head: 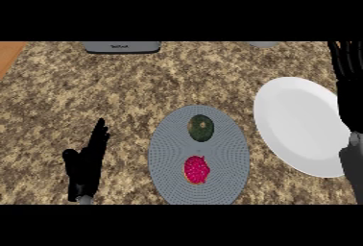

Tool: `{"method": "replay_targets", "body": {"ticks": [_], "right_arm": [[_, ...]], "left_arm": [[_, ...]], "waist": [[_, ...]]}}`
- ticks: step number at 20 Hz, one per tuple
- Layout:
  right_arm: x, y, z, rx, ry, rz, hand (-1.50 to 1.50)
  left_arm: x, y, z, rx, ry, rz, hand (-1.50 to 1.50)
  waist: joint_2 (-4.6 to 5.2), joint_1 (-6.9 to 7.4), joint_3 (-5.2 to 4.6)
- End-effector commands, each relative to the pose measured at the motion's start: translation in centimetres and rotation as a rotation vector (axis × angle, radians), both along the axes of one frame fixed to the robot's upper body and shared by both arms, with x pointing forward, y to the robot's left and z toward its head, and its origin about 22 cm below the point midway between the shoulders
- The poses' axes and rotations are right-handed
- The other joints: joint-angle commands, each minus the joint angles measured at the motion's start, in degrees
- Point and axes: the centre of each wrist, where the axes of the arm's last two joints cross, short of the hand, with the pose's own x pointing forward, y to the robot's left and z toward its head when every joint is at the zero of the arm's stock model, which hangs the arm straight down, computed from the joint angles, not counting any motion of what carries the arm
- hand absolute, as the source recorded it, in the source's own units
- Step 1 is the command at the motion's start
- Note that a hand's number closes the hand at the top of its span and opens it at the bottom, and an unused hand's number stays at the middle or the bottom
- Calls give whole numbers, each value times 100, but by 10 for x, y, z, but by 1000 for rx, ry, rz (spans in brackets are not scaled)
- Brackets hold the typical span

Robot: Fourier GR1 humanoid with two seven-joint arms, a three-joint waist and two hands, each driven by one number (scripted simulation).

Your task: Pick the cupcake from the placemat and place it in the plate

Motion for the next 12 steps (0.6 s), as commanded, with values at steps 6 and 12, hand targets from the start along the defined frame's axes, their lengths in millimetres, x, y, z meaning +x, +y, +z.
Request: {"method": "replay_targets", "body": {"ticks": [6, 12], "right_arm": [[-31, 130, -21, 1, 201, 732, 150], [-61, 104, -64, -640, -57, 324, 150]], "left_arm": [[19, 24, 17, 142, -37, -28, 0], [22, 23, 21, 84, 27, -11, 0]], "waist": [[159, 341, -1], [129, -5, 10]]}}
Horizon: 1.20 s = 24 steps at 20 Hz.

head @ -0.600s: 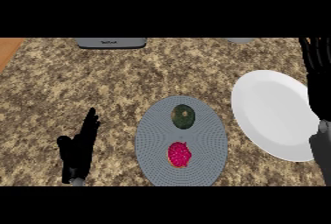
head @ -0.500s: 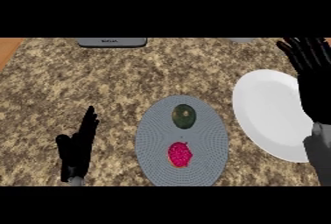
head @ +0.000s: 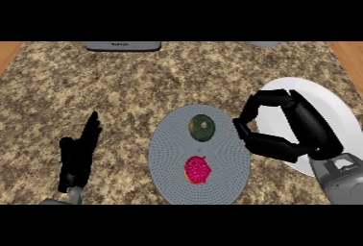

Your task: Pick the cupcake from the placemat and place it in the plate

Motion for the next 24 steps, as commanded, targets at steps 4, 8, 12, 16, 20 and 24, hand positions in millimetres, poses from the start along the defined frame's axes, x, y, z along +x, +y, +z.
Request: {"method": "replay_targets", "body": {"ticks": [4, 8, 12, 16, 20, 24], "right_arm": [[-50, 47, -99, 515, 246, 35, -150], [-42, 28, -134, 274, 201, 302, -150], [-40, 18, -103, -53, 132, 280, -150], [-27, 25, -77, -247, 34, 197, -150], [-9, 42, -48, -412, 73, 200, -150], [-21, 55, -40, -613, 185, 269, -150]], "left_arm": [[12, 9, 3, -3, 8, 3, 0], [11, 0, 2, 7, 12, -23, 0], [17, 13, -1, 2, 25, -14, 0], [11, 16, -1, 15, 16, -18, 0], [12, 6, -11, 17, 22, -26, 0], [12, 13, -8, 15, 18, -26, 0]], "waist": [[184, -51, 109], [119, 62, 72], [86, -21, 54], [71, 18, 53], [88, 39, 55], [82, 43, 51]]}}
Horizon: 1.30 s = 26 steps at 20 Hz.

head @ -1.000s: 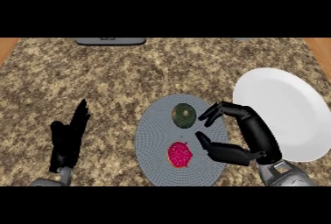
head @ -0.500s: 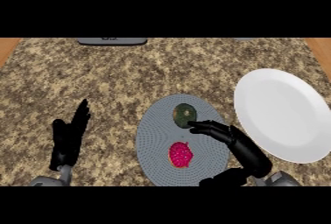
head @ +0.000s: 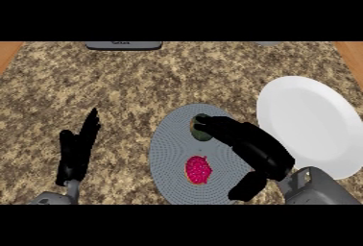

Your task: Pick the cupcake from the placemat and place it in the plate

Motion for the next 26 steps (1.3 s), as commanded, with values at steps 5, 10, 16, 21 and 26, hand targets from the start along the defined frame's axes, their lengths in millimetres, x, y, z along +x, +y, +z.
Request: {"method": "replay_targets", "body": {"ticks": [5, 10, 16, 21, 26], "right_arm": [[16, 26, 15, -291, 138, 51, -150], [3, 51, 15, -340, 189, 52, -150], [-1, 50, -11, -332, 203, 37, -150], [6, 48, -8, -367, 217, 85, -150], [8, 72, -15, -359, 227, 66, -150]], "left_arm": [[12, -2, 10, 4, 1, 1, 0], [4, -5, 1, -4, 20, 2, 0], [0, 13, 7, -1, -7, 10, 0], [-1, -1, -7, -6, -5, 3, 0], [2, 2, 15, 7, -11, -4, 0]], "waist": [[18, 27, 7], [11, 1, 8], [12, -2, 10], [13, -11, 9], [11, -1, 10]]}}
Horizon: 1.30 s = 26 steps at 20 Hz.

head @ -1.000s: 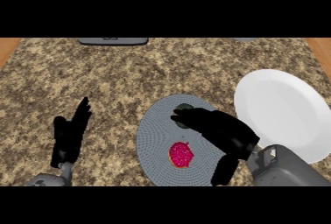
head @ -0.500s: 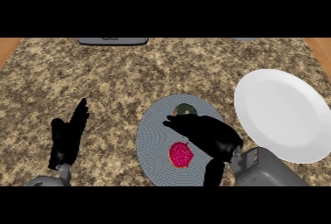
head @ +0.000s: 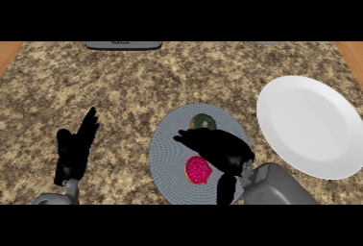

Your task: Pick the cupcake from the placemat and place it in the plate

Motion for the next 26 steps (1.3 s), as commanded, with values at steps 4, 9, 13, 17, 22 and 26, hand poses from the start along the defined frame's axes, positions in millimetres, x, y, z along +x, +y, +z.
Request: {"method": "replay_targets", "body": {"ticks": [4, 9, 13, 17, 22, 26], "right_arm": [[18, 12, -18, -3, 0, -5, -150], [7, 6, -44, -26, 20, 1, -150], [16, 6, -42, -28, -46, 71, 150], [15, 26, -33, -1, -117, 87, 150], [-2, 15, -31, 12, -205, 9, 150], [43, -31, -33, -14, -212, -485, 150]], "left_arm": [[7, -6, 6, -10, 6, -4, 0], [2, 12, -9, 14, -1, 9, 0], [2, -17, -1, -15, 0, -7, 0], [8, -7, -7, 5, 3, -12, 0], [-2, -8, -7, 2, -13, 6, 0], [0, -8, -3, -2, 5, 4, 0]], "waist": [[3, 7, 0], [5, 0, 0], [4, 5, 1], [3, 2, 0], [-4, -12, 0], [9, -54, 6]]}}
